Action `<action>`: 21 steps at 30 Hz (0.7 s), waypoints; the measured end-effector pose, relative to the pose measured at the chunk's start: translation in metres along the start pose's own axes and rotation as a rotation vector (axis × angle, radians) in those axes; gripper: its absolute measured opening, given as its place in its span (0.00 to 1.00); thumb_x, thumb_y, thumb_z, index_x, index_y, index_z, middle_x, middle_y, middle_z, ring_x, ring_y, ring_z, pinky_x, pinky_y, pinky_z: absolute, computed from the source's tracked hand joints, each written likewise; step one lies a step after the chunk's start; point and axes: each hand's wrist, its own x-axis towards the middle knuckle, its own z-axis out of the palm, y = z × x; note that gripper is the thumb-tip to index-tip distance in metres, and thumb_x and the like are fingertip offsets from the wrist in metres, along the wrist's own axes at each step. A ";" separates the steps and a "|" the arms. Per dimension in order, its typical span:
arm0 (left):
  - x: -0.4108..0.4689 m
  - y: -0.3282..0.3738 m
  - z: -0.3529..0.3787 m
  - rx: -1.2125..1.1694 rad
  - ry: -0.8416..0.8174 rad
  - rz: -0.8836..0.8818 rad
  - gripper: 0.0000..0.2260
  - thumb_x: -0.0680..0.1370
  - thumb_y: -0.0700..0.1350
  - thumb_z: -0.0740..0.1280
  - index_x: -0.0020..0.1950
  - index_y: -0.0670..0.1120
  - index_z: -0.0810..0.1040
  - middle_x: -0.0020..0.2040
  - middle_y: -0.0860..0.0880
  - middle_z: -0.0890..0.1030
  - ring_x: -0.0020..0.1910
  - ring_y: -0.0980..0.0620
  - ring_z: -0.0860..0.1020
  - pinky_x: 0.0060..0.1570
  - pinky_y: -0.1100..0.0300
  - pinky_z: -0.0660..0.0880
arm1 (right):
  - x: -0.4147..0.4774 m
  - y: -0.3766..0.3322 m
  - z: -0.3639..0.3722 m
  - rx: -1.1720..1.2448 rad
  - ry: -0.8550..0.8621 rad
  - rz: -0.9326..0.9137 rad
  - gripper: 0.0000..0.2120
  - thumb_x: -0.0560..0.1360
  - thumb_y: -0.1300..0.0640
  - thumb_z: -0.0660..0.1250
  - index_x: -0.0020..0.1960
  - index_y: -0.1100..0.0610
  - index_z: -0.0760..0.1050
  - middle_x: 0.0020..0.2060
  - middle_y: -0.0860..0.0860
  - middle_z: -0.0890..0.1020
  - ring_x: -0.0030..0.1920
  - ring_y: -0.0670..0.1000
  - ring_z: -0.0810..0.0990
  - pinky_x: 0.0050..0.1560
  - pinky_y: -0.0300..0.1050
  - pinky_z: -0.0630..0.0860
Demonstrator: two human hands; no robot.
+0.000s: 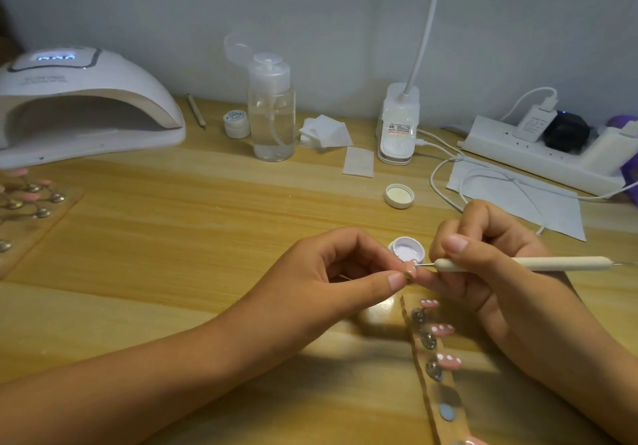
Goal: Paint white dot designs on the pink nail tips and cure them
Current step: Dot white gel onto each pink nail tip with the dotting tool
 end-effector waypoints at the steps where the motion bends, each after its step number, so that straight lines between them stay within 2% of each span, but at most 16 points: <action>1: 0.000 0.000 0.000 0.001 -0.002 0.001 0.02 0.72 0.43 0.71 0.41 0.51 0.81 0.37 0.57 0.82 0.37 0.61 0.76 0.38 0.71 0.72 | 0.000 0.000 0.000 0.007 0.005 0.002 0.09 0.65 0.59 0.71 0.31 0.54 0.73 0.30 0.50 0.76 0.33 0.46 0.80 0.40 0.42 0.81; 4: 0.000 0.000 0.000 0.008 -0.004 0.000 0.02 0.72 0.42 0.71 0.42 0.49 0.81 0.37 0.58 0.81 0.36 0.62 0.76 0.37 0.71 0.71 | 0.002 0.000 0.000 0.024 0.016 -0.007 0.09 0.66 0.59 0.71 0.31 0.54 0.72 0.28 0.50 0.74 0.30 0.45 0.77 0.39 0.43 0.81; 7: -0.001 0.000 0.000 0.011 -0.011 -0.001 0.03 0.73 0.40 0.71 0.43 0.48 0.81 0.38 0.59 0.82 0.37 0.63 0.77 0.38 0.72 0.71 | 0.003 -0.001 -0.003 -0.031 0.064 -0.057 0.11 0.67 0.50 0.74 0.32 0.51 0.73 0.25 0.47 0.70 0.26 0.44 0.72 0.40 0.43 0.81; 9: -0.001 -0.001 0.000 0.007 -0.010 -0.002 0.05 0.73 0.40 0.72 0.42 0.51 0.81 0.39 0.58 0.83 0.38 0.63 0.78 0.38 0.73 0.71 | 0.005 -0.003 -0.008 -0.093 0.142 -0.097 0.15 0.63 0.41 0.77 0.35 0.49 0.75 0.26 0.46 0.70 0.27 0.43 0.69 0.44 0.41 0.80; 11: 0.000 -0.001 0.000 0.014 -0.002 -0.009 0.05 0.73 0.42 0.72 0.42 0.53 0.82 0.40 0.58 0.83 0.39 0.63 0.78 0.39 0.72 0.71 | 0.008 -0.005 -0.014 -0.219 0.195 -0.136 0.18 0.60 0.37 0.77 0.39 0.48 0.78 0.32 0.47 0.75 0.34 0.45 0.75 0.49 0.40 0.79; 14: 0.000 -0.002 -0.001 0.020 0.006 -0.011 0.05 0.72 0.44 0.71 0.42 0.54 0.82 0.40 0.58 0.83 0.39 0.62 0.78 0.40 0.72 0.72 | 0.010 -0.008 -0.020 -0.456 0.204 -0.172 0.13 0.66 0.41 0.73 0.46 0.47 0.82 0.43 0.46 0.83 0.44 0.47 0.79 0.50 0.39 0.77; 18: 0.002 -0.002 -0.001 0.001 0.021 -0.015 0.04 0.72 0.45 0.71 0.42 0.54 0.82 0.37 0.56 0.81 0.37 0.60 0.77 0.39 0.70 0.72 | 0.011 -0.005 -0.018 -0.586 0.229 -0.234 0.08 0.70 0.47 0.67 0.46 0.45 0.83 0.41 0.44 0.83 0.40 0.42 0.79 0.42 0.29 0.75; 21: 0.002 -0.002 -0.002 -0.045 0.042 -0.007 0.04 0.72 0.43 0.70 0.41 0.52 0.82 0.36 0.56 0.81 0.35 0.60 0.76 0.38 0.70 0.72 | 0.009 0.001 -0.018 -0.681 0.162 -0.261 0.06 0.72 0.46 0.68 0.46 0.44 0.82 0.41 0.44 0.82 0.41 0.46 0.78 0.42 0.33 0.75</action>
